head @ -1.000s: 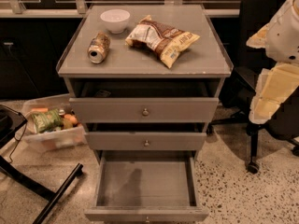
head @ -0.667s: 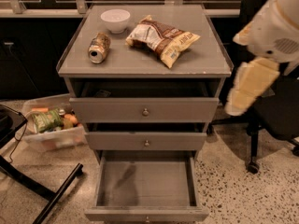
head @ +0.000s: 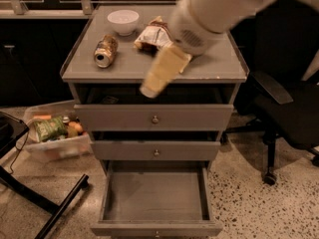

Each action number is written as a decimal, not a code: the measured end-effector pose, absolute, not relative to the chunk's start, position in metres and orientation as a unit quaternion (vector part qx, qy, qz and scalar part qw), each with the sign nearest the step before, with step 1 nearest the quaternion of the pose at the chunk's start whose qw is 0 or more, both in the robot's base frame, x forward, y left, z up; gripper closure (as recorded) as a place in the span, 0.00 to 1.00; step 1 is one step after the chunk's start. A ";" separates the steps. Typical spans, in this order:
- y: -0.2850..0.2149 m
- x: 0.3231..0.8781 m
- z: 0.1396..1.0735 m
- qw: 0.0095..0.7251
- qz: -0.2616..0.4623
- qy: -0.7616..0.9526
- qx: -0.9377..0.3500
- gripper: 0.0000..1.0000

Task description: Place orange can into bottom drawer

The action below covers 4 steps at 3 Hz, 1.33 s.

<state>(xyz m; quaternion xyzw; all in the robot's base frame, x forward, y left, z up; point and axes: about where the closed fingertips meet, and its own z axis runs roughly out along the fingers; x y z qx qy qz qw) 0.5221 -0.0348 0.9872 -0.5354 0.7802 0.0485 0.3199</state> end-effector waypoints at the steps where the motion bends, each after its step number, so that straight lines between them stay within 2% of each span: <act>1: -0.022 0.537 1.003 0.358 0.058 0.788 -0.498 0.00; 2: -0.022 0.537 1.003 0.358 0.058 0.788 -0.497 0.00; 4: 0.013 0.599 0.976 0.400 0.116 0.808 -0.416 0.00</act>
Offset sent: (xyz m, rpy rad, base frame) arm 0.0155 0.0147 0.0145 0.0721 -0.0412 -0.0591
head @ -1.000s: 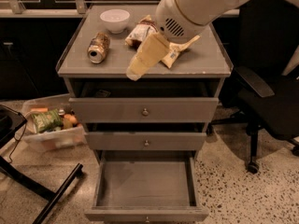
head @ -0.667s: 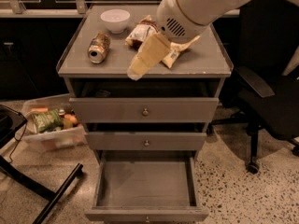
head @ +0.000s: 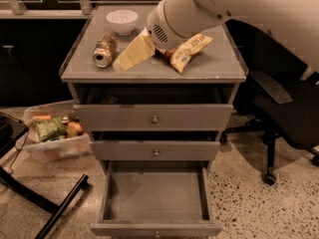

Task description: Place orange can into bottom drawer

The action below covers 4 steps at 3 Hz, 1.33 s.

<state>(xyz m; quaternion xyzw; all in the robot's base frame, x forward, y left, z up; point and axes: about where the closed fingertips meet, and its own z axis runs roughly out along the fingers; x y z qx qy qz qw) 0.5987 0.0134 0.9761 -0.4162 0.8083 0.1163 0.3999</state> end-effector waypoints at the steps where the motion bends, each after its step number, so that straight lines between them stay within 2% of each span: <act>1: 0.045 0.645 0.963 0.428 0.133 0.814 -0.369 0.00; 2: 0.089 0.694 0.945 0.414 0.185 0.837 -0.307 0.00; 4: 0.097 0.709 0.940 0.405 0.191 0.847 -0.286 0.00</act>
Offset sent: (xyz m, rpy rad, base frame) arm 0.1554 0.1117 -0.0543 0.3067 0.2214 -0.2351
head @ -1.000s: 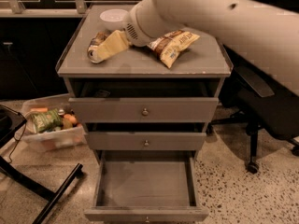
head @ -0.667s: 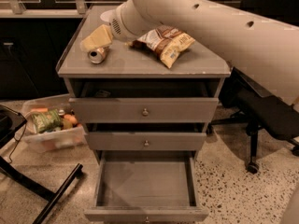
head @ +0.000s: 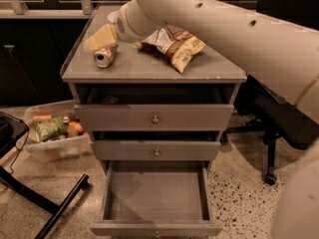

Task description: Place orange can into bottom drawer

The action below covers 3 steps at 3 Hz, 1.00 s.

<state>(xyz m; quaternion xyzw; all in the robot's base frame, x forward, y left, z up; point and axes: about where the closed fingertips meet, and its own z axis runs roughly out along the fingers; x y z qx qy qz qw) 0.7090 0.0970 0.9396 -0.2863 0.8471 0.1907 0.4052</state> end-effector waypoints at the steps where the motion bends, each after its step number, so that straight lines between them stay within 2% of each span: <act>1: 0.117 0.741 0.923 0.398 0.211 0.860 -0.241 0.00; 3: 0.155 0.789 0.897 0.387 0.249 0.865 -0.202 0.00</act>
Offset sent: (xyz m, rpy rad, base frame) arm 0.0931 0.0568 -0.0415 0.1838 0.1236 -0.1441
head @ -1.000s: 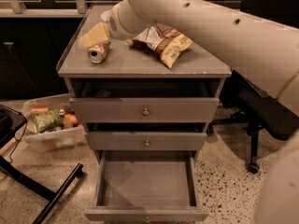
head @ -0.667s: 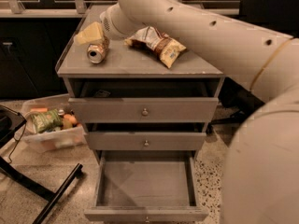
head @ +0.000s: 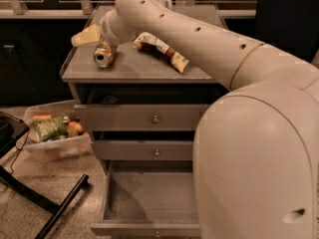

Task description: Place orange can into bottom drawer

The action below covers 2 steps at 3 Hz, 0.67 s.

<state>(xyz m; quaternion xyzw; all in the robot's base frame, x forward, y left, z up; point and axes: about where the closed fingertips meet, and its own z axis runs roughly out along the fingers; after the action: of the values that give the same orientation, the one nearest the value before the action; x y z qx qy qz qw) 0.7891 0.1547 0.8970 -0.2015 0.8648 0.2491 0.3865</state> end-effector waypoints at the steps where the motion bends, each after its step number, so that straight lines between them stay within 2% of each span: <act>1: 0.173 0.807 0.891 0.372 0.240 0.875 -0.197 0.00; 2: 0.190 0.817 0.886 0.351 0.219 0.888 -0.199 0.00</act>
Offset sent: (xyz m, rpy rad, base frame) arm 0.0420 0.0538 -0.0086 -0.1413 0.1077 -0.0331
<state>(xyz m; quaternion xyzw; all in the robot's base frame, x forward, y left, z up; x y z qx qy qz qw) 0.8169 0.1904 0.8863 -0.1992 0.8883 0.2190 0.3512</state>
